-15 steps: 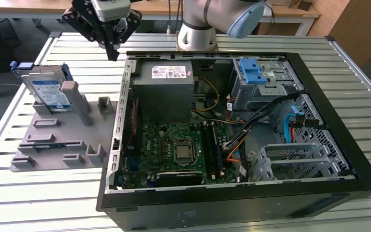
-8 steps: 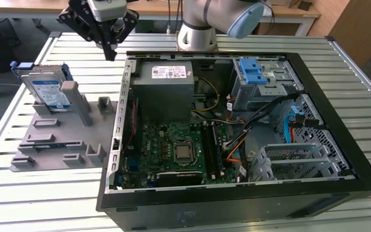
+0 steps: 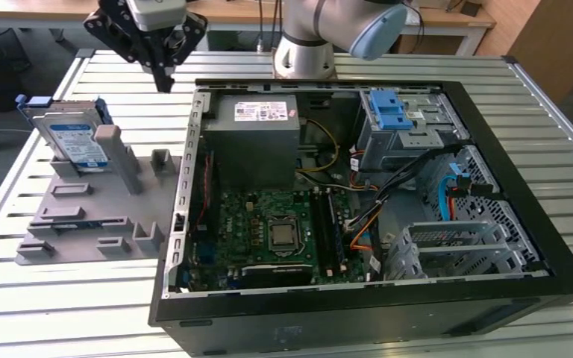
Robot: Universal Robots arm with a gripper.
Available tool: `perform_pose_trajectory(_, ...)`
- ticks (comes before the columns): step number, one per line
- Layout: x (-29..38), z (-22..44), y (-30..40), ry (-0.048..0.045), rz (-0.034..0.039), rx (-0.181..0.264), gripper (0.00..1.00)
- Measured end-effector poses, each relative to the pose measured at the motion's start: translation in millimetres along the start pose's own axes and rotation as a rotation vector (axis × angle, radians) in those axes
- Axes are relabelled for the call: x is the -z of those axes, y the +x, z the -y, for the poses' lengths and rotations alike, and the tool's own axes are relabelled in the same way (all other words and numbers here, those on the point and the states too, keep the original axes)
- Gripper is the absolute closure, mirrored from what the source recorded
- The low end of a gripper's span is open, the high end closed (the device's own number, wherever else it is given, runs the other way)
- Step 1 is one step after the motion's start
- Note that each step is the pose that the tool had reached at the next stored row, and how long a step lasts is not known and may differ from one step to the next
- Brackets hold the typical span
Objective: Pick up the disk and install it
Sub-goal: 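Reach for the disk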
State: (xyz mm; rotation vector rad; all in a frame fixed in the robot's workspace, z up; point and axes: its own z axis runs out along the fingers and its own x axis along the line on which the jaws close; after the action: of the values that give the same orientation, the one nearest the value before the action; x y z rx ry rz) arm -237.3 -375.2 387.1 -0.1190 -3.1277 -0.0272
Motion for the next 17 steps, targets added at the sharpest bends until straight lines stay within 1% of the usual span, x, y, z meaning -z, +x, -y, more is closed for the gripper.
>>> perform_pose_trajectory(5,-0.1,-2.8,5.7,0.0000,0.0001,0.000,0.89)
perform_pose_trajectory(17,-0.4,-7.8,16.0,0.0000,0.0001,0.000,0.89)
